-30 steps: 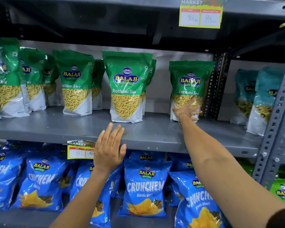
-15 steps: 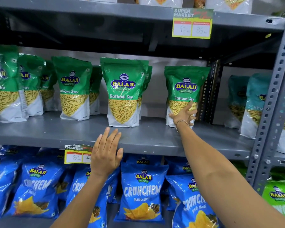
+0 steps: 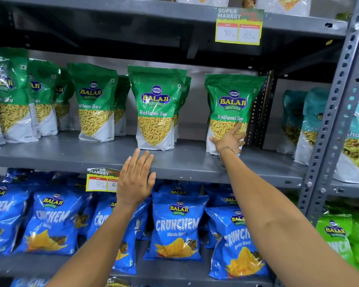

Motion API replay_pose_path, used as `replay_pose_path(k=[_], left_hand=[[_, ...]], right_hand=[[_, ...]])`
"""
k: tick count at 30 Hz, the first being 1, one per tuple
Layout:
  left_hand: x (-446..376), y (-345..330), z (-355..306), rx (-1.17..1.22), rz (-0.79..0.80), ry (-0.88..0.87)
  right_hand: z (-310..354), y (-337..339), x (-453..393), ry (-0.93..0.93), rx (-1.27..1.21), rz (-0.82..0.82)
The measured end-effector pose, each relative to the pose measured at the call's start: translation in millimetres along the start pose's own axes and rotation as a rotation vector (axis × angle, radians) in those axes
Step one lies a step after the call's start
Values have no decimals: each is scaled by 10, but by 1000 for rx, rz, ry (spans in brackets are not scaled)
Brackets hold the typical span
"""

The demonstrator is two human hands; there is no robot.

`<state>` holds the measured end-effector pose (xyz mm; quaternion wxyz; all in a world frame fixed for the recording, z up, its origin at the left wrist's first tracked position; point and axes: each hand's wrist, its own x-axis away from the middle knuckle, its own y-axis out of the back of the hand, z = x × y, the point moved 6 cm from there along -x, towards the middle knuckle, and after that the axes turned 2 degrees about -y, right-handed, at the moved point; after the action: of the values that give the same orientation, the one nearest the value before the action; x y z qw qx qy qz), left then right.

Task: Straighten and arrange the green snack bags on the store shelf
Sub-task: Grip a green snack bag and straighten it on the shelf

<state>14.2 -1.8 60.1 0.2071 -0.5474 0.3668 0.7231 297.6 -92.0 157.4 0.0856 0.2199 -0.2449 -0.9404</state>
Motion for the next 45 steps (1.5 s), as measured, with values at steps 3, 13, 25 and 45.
replay_pose_path(k=[3, 13, 25, 45], left_hand=[[2, -9, 2, 12, 10, 9], [14, -20, 11, 30, 21, 11], [5, -30, 29, 33, 77, 14], [12, 13, 13, 77, 121, 42]], right_hand=[[0, 41, 57, 6, 12, -23], [-15, 154, 235, 45, 42, -57], [-28, 288, 448, 64, 40, -112], [-122, 710, 857, 164, 29, -92]])
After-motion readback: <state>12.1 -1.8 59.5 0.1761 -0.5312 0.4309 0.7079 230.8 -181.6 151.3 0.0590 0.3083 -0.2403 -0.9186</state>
